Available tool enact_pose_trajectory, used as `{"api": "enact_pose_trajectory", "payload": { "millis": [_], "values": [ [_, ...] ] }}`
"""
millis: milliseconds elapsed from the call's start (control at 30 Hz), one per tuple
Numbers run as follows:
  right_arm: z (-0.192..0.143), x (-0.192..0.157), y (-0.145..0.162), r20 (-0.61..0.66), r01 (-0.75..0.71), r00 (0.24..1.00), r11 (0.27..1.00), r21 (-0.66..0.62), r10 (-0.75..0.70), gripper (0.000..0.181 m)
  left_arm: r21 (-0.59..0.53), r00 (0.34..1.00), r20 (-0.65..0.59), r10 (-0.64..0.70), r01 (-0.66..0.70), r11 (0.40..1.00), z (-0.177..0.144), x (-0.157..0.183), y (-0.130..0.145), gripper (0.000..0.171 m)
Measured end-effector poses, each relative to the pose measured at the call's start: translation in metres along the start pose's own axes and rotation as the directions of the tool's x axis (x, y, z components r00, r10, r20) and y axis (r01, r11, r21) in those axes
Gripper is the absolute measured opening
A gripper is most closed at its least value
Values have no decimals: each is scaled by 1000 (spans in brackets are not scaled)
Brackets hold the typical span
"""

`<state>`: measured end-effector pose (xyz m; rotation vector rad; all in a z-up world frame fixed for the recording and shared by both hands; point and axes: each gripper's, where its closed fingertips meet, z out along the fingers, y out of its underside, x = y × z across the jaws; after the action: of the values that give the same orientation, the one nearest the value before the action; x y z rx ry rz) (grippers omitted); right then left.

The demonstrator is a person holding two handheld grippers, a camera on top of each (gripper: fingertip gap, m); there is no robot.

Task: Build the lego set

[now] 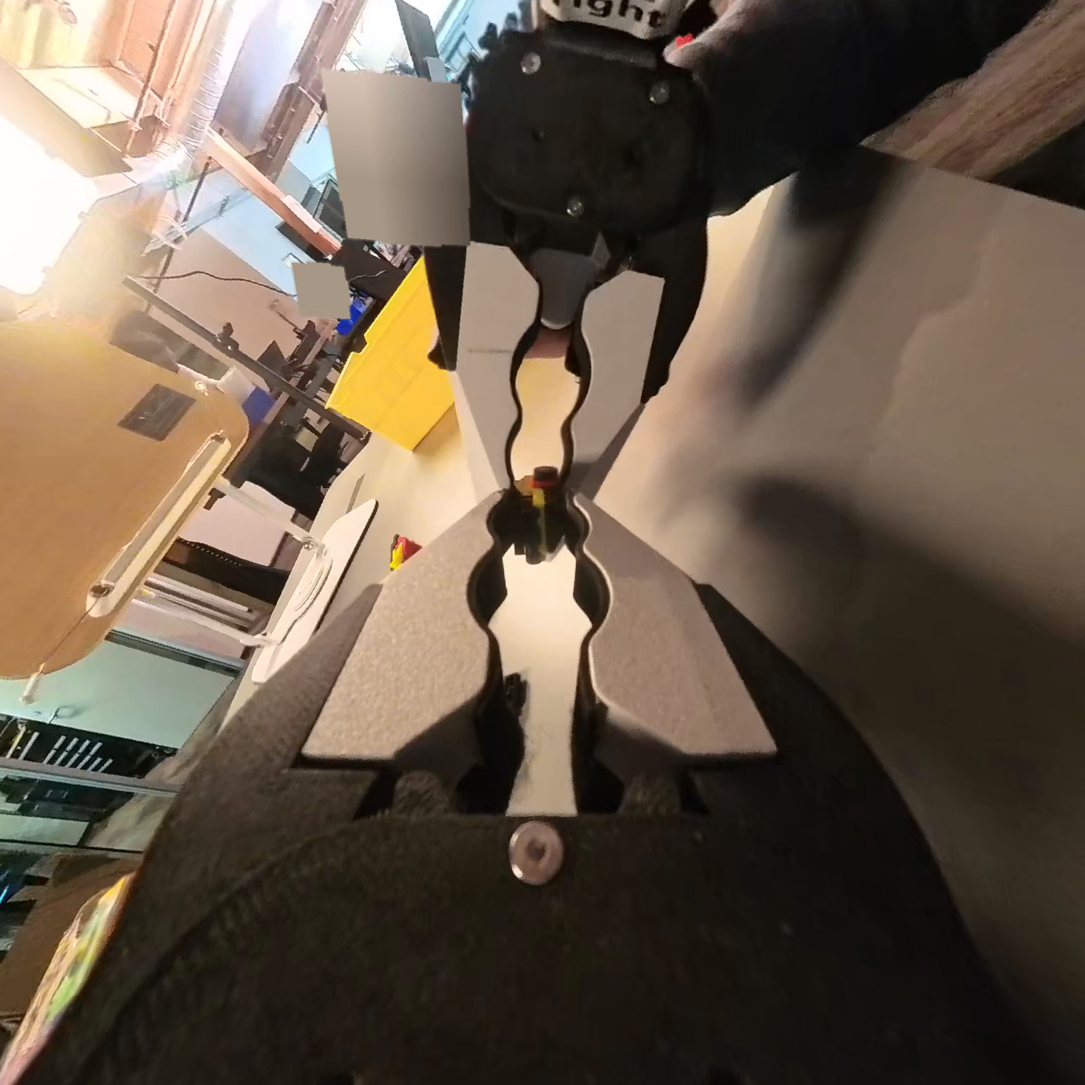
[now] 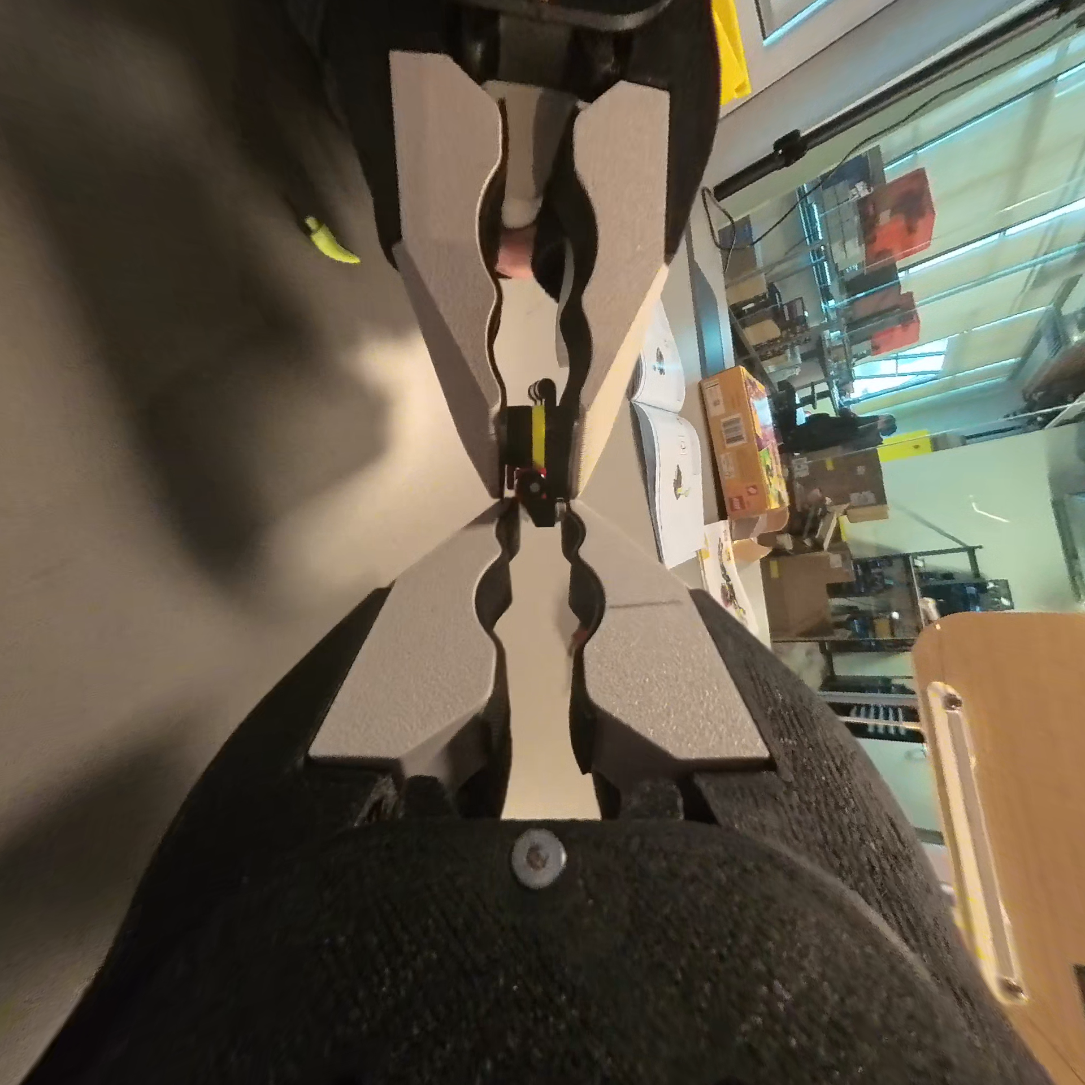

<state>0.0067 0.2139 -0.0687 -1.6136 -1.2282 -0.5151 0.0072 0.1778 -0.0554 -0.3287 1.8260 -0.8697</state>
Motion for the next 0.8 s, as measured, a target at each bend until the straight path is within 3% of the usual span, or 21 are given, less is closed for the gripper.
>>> {"api": "enact_pose_trajectory", "payload": {
  "millis": [133,333,533,633,767,800],
  "values": [
    [0,-4,4,16,85,996,996,-30,-84,8,-27,998,-10,59,-59,998,2,5,4,16],
    [5,10,22,-115,216,964,959,-184,-240,7,-183,950,137,280,-253,950,4,-8,17,20],
    [5,14,28,-144,228,954,947,-225,-264,7,-298,899,164,407,-348,889,8,-15,26,27],
    [7,10,29,-135,247,950,941,-231,-283,7,-296,896,134,424,-372,879,9,-11,26,16],
    [10,5,36,-116,98,986,978,-184,-121,12,-376,863,67,501,-443,814,7,-9,34,16],
    [9,3,43,-77,34,996,982,-185,-49,26,-390,843,71,533,-468,793,5,-11,34,16]
  ]
}}
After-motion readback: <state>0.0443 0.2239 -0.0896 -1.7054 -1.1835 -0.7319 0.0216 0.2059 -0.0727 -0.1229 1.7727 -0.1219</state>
